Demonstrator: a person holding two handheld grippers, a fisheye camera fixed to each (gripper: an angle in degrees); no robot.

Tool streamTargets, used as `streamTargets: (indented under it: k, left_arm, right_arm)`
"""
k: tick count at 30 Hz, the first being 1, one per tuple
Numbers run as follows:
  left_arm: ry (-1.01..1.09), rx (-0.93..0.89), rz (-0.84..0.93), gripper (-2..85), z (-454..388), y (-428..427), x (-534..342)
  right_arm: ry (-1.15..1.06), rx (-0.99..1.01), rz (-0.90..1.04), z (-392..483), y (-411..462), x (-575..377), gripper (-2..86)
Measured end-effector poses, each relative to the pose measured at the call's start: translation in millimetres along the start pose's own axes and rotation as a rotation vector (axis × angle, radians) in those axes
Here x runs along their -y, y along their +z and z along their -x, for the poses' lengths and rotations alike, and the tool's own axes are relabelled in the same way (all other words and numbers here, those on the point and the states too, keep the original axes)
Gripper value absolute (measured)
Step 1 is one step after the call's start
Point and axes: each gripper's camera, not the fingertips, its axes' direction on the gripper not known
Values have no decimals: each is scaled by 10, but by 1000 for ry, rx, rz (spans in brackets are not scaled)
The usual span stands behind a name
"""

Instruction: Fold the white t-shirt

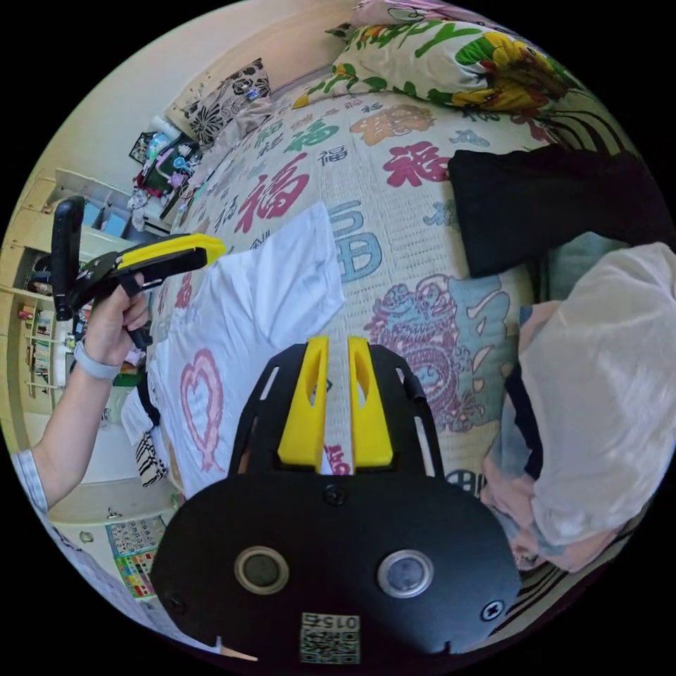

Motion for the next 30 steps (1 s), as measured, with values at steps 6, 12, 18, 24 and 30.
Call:
streamTargets:
  k: [6,12,18,24,30]
  left_arm:
    - [-54,-107,87,62,388,725,852]
    - [-51,-74,159,35,587,1123,1142]
    - [-36,-100,163,4,830,1213,1150]
    - [-132,-220,13,-1,1262,933,932]
    - [-237,-227,-276,-1,1888,-1,-172]
  right_arm:
    - [-48,59,45,4,182,508,76]
    - [-227,-87,92,252,315,559,34]
    - [-97,94,52,-24,88,417,8]
    - [-109,112,-43,135,-120,374,2]
    - [-391,143,-102,806,-446,336,3]
